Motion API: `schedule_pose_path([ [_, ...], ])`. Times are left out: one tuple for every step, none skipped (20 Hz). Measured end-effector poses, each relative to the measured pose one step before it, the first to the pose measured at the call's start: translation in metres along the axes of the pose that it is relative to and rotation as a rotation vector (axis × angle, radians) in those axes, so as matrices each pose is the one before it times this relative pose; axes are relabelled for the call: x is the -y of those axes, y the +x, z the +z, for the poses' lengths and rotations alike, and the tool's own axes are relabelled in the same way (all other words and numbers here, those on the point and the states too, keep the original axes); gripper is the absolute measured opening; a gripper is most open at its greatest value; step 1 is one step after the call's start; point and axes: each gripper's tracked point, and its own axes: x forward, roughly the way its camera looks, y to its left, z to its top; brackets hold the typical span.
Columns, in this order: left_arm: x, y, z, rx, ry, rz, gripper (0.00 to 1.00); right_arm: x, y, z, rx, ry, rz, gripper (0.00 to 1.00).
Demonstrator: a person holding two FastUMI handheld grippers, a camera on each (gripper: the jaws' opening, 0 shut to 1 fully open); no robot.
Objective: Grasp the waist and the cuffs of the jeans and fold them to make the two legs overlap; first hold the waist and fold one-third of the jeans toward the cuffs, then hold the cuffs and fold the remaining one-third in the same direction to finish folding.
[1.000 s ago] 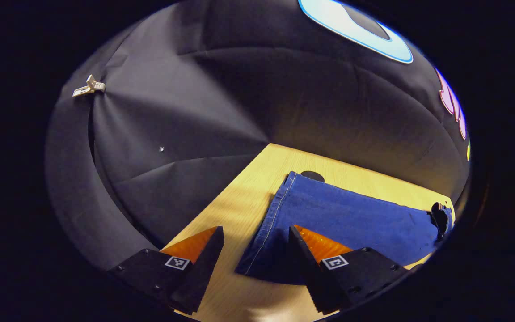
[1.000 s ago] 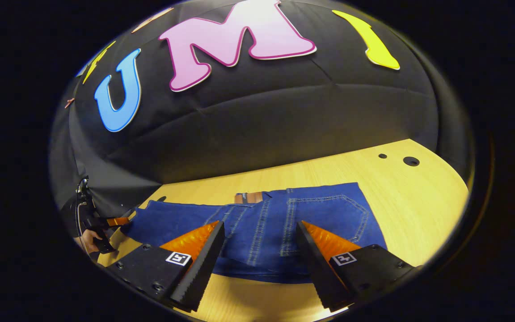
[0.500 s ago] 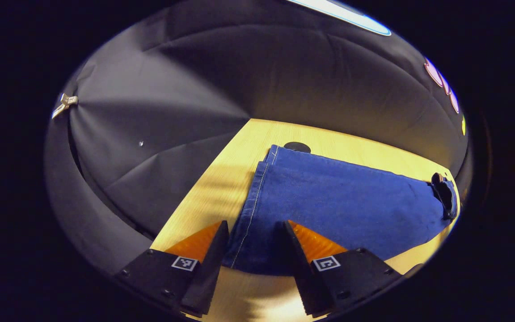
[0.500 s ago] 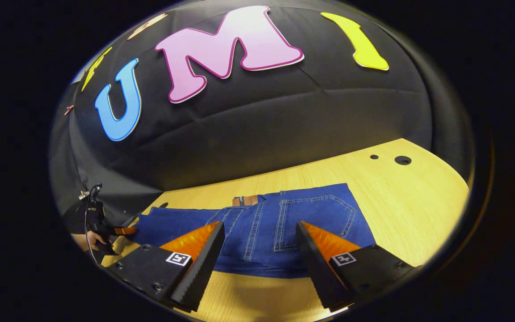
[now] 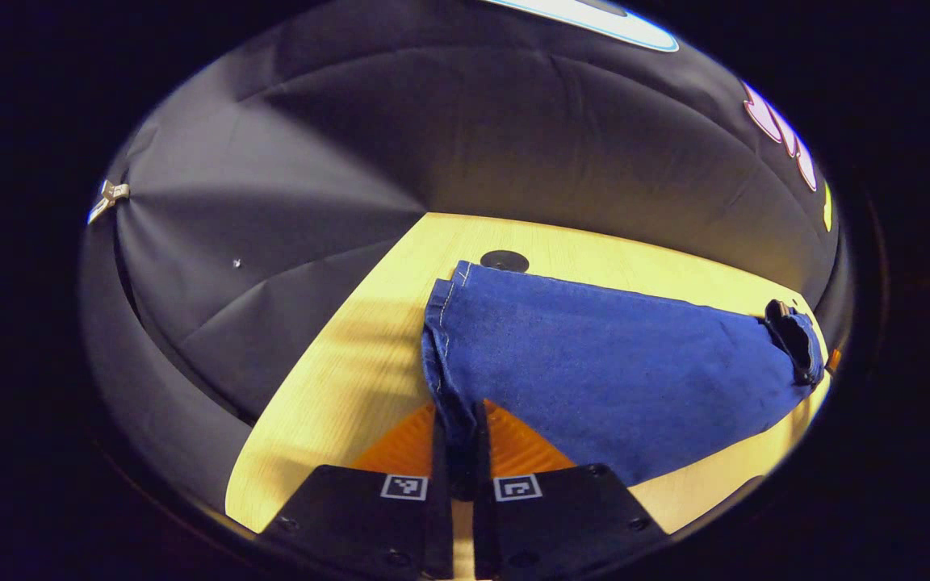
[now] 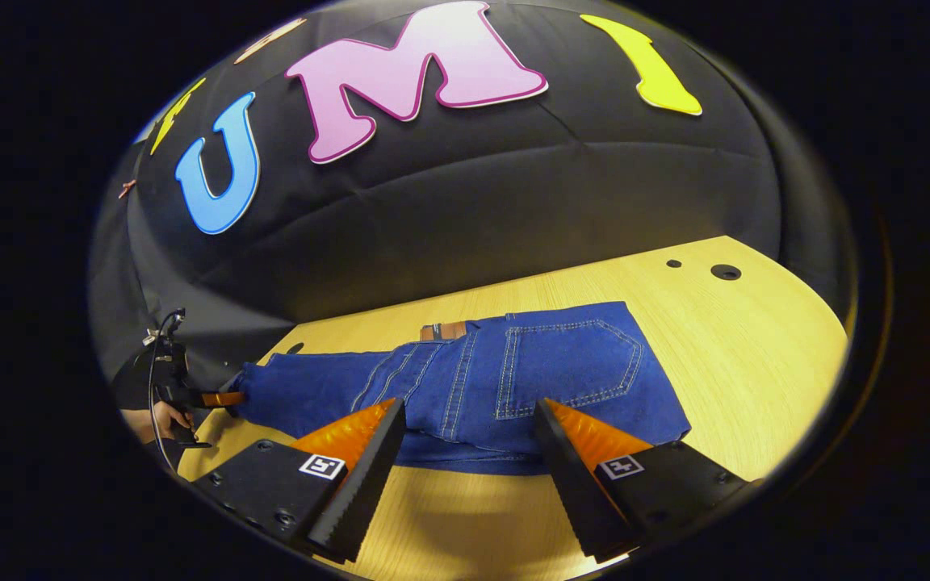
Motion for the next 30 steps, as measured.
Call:
schedule_pose_path([
  [0.00195, 0.00145, -0.00017, -0.00369, -0.02164, 0.00119, 0.13, 0.00118, -0.00175, 0.00128, 0.00210, -0.00260, -0.00273, 0.98],
  [0.00139, -0.00093, 0.00233, 0.00454, -0.02479, 0.00377, 0.08, 0.00249, -0.00164, 0.00287, 0.00321, -0.00367, -0.00485, 0.98],
  [0.00156, 0.00320, 0.00109, -0.00130, -0.03562, 0.00433, 0.07, 0.00266, -0.00193, 0.00303, 0.00478, -0.00241, -0.00482, 0.98],
  [0.00286, 0.00038, 0.00074, 0.00375, -0.02951, 0.00008, 0.06, 0.00351, -0.00165, 0.00585, 0.00630, -0.00078, -0.00575, 0.98],
  [0.00222, -0.00300, 0.00303, 0.01037, -0.02013, -0.00082, 0.06, 0.00501, -0.00328, 0.00701, 0.00917, -0.00038, -0.00788, 0.98],
  [0.00109, -0.00201, 0.00597, 0.01585, -0.00654, 0.00258, 0.06, 0.00657, -0.00383, 0.00808, 0.01159, -0.00210, -0.01094, 0.98],
  [0.00411, -0.00360, 0.00338, 0.01319, 0.00130, -0.00809, 0.06, 0.00801, -0.00329, 0.00740, 0.01325, -0.00430, -0.01484, 0.98],
  [0.00416, -0.00661, 0.00770, 0.01014, 0.00968, 0.00052, 0.06, 0.00853, -0.00207, 0.00758, 0.01150, -0.00535, -0.01393, 0.98],
  [0.00575, -0.00817, 0.00684, 0.01139, 0.01061, -0.00821, 0.06, 0.00925, -0.00322, 0.00547, 0.00725, -0.00452, -0.01458, 0.98],
  [0.00596, -0.00936, 0.00705, 0.01126, 0.01156, -0.00823, 0.06, 0.01013, -0.00245, 0.00521, 0.00504, -0.00189, -0.01677, 0.98],
  [0.00374, -0.00657, 0.00769, 0.00613, 0.01513, -0.00173, 0.06, 0.00730, -0.00344, 0.00204, 0.00047, 0.00179, -0.01259, 0.98],
  [0.00629, -0.00384, 0.00587, 0.00053, 0.01070, -0.00330, 0.06, 0.00771, -0.00348, 0.00147, -0.00172, 0.00429, -0.01237, 0.98],
  [0.00801, -0.00554, 0.00839, 0.00440, 0.00448, -0.00573, 0.06, 0.00561, -0.00239, -0.00044, -0.00533, 0.00439, -0.01113, 0.98],
  [0.01297, -0.00794, 0.01138, 0.01745, 0.00344, -0.01876, 0.06, 0.00480, -0.00324, -0.00133, -0.01134, 0.00188, -0.00762, 0.98],
  [0.01290, -0.00770, 0.01097, 0.01717, 0.01237, -0.01728, 0.06, 0.00500, -0.00460, -0.00035, -0.01092, -0.00325, -0.00523, 0.98],
  [0.01451, -0.00833, 0.01182, 0.01983, 0.02181, -0.01963, 0.06, 0.00494, -0.00512, 0.00145, -0.00520, -0.00715, -0.00966, 0.98],
  [0.02137, -0.01138, 0.01026, 0.01194, 0.02478, -0.02633, 0.06, 0.00663, -0.00530, 0.00354, -0.00003, -0.00612, -0.01071, 0.98],
  [0.02032, -0.00970, 0.00956, -0.00186, 0.02793, -0.03096, 0.06, 0.00519, -0.00492, 0.00351, 0.00020, -0.00061, -0.00863, 0.98],
  [0.02015, -0.00661, 0.01087, 0.00605, 0.03119, -0.02202, 0.06, 0.00511, -0.00443, 0.00371, 0.00014, 0.00403, -0.00909, 0.98],
  [0.02100, -0.00780, 0.01346, 0.01424, 0.03546, -0.01986, 0.06, 0.00472, -0.00422, 0.00507, -0.00038, 0.00468, -0.00875, 0.98],
  [0.02085, -0.00668, 0.01508, 0.01678, 0.02926, -0.01099, 0.06, 0.00693, -0.00614, 0.00660, 0.00215, 0.00654, -0.01061, 0.98],
  [0.02383, -0.00567, 0.01441, 0.00897, 0.01465, -0.02133, 0.06, 0.00692, -0.00591, 0.00682, 0.00418, 0.00481, -0.01256, 0.98],
  [0.02502, -0.00509, 0.01331, 0.01099, 0.00252, -0.01888, 0.06, 0.00667, -0.00523, 0.00841, 0.01134, 0.00150, -0.01191, 0.98],
  [0.02293, -0.00276, 0.01339, 0.00943, -0.00095, -0.02028, 0.06, 0.00812, -0.00543, 0.00800, 0.01011, -0.00232, -0.01445, 0.98],
  [0.02148, -0.00218, 0.01199, 0.01363, 0.00116, -0.00081, 0.06, 0.00981, -0.00585, 0.00797, 0.01362, -0.00683, -0.01453, 0.98],
  [0.01742, 0.00031, 0.01263, 0.01965, 0.00972, -0.00655, 0.06, 0.01215, -0.00560, 0.00767, 0.01355, -0.01688, -0.02604, 0.98],
  [0.02353, -0.00044, 0.01198, 0.01544, 0.00875, -0.01595, 0.06, 0.01307, -0.00595, 0.00705, 0.01409, -0.01571, -0.02880, 0.98],
  [0.02609, 0.00390, 0.00711, -0.00401, 0.01027, -0.03043, 0.06, 0.01222, -0.00628, 0.00538, 0.00703, -0.00512, -0.02159, 0.98],
  [0.02576, 0.00179, 0.00254, -0.00393, 0.00945, -0.01903, 0.06, 0.00779, -0.00616, 0.00210, 0.00153, 0.00183, -0.01208, 0.98],
  [0.02635, 0.00711, 0.00084, -0.00430, 0.01135, -0.02675, 0.06, 0.00784, -0.00532, 0.00141, -0.00082, 0.00212, -0.01492, 0.98],
])
